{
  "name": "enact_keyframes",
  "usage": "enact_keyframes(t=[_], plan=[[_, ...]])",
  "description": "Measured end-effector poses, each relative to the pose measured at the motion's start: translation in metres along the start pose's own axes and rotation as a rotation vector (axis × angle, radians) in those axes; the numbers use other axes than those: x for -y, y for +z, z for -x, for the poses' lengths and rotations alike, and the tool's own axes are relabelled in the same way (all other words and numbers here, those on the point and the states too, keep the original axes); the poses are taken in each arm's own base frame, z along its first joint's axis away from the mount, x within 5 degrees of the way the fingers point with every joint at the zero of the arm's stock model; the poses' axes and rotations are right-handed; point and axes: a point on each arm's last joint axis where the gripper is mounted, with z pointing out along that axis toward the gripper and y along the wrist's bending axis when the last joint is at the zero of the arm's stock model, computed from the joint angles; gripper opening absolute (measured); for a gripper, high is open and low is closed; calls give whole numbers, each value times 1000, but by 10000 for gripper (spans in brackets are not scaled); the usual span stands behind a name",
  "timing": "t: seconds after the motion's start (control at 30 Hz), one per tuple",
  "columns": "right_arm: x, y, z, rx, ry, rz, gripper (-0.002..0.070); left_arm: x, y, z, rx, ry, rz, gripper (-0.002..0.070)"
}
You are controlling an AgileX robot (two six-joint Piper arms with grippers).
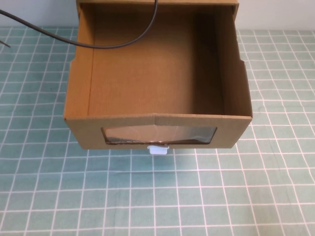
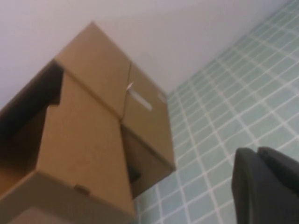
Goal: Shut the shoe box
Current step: Close the shoe box with your right arm
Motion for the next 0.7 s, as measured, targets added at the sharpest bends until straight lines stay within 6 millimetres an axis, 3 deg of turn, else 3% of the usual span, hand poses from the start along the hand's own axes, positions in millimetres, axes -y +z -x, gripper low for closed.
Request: enact_keyframes(t=[0.13, 0.33, 0.5, 0.7], plan=[[-27, -5, 11, -184, -27, 54, -11, 0, 0, 0, 0, 0, 0, -5], [-68, -1, 40, -558, -210, 29, -11, 0, 0, 0, 0, 0, 0, -5], [-89, 24, 61, -771, -314, 40, -11, 0, 0, 0, 0, 0, 0, -5], [-114, 62, 80, -898, -338, 142, -11, 0, 0, 0, 0, 0, 0, -5]])
